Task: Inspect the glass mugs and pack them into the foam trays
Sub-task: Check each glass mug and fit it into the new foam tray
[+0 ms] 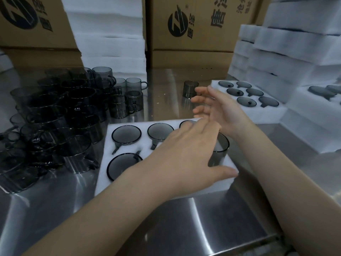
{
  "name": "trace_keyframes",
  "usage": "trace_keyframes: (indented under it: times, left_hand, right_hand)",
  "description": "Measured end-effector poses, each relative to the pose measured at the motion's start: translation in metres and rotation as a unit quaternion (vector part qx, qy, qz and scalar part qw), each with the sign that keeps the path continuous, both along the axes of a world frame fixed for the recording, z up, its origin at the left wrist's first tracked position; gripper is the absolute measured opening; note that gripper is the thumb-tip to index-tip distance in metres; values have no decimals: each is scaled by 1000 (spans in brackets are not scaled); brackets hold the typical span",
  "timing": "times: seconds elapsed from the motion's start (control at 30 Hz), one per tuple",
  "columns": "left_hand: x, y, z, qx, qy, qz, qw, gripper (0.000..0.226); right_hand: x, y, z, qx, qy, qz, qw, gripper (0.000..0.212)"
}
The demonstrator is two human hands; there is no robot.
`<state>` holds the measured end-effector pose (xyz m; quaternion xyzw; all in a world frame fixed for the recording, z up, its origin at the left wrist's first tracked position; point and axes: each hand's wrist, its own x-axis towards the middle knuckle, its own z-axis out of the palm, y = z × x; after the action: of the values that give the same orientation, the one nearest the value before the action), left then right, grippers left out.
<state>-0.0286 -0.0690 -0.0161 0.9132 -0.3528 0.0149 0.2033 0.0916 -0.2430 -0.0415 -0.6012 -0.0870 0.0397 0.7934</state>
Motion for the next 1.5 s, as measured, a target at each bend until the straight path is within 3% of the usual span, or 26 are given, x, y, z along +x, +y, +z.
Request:
trace_keyframes:
  times: [0.23,0.4,0.63,0.83,1.23,1.33,1.5]
  left_hand:
    - [-5,1,-1,33,-12,13,999,40]
    - [-11,-9,2,38,-92,91,991,28]
    - [-10,-21,1,66,-104,116,986,27]
    - [-9,-19,-17,140,-85,64,984,65]
    - [-15,-20,-26,203,-65,63,975,83]
    - [-9,-17,-18,148,4,37,988,82]
    - [17,34,4,-102,32,82,991,71]
  right_hand:
    - [1,4,-3,-53,-28,-7,998,24]
    - [2,4,-6,-61,-45,-5,997,23]
    - [3,1,-7,-73,-49,-2,996,21]
    - [6,1,-10,-81,-50,8,995,20]
    - [9,8,-16,-124,-56,-10,991,21]
    - [8,9,-16,-105,-42,-52,992,20]
    - [12,7,-19,-83,1,-143,986,21]
